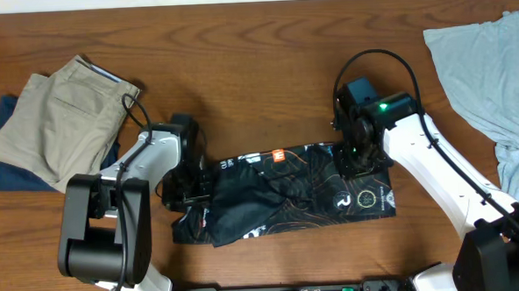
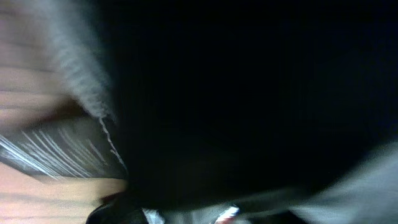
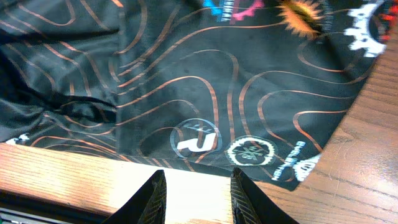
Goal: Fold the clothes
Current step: 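Fold the strip's left end rightward over the bundle with the left gripper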
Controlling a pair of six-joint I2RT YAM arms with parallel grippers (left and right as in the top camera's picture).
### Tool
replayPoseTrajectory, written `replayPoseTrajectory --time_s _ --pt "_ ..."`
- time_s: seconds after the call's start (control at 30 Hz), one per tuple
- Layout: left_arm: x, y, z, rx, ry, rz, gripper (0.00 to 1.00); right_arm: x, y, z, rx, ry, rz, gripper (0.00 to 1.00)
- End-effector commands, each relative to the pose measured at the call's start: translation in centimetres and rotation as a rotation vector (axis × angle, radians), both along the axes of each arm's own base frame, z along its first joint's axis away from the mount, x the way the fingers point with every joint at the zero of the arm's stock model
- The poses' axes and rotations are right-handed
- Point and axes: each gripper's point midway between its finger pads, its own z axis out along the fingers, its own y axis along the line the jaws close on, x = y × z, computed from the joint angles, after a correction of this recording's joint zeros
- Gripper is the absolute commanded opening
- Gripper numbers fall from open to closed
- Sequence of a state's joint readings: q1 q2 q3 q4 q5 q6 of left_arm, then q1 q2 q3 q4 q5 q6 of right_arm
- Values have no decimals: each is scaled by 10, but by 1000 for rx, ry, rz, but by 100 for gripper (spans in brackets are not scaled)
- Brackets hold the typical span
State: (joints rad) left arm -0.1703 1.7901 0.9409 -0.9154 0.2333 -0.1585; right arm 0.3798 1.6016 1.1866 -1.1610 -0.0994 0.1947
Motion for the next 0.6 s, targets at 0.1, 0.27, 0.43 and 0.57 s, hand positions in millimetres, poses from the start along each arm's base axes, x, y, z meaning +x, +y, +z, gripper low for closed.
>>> replayPoseTrajectory --time_s 0.1,0.27,0.43,0.57 --pt "-7 -9 -15 -57 43 -10 6 6 -1 6 2 -23 -27 32" --pt "17 11 2 14 -7 62 6 7 -9 5 -40 -31 -36 30" --pt "44 64 41 162 -61 174 6 12 -38 5 -173 -59 -127 32" --pt "62 101 80 210 -122 277 6 15 -54 5 -176 -50 -184 32"
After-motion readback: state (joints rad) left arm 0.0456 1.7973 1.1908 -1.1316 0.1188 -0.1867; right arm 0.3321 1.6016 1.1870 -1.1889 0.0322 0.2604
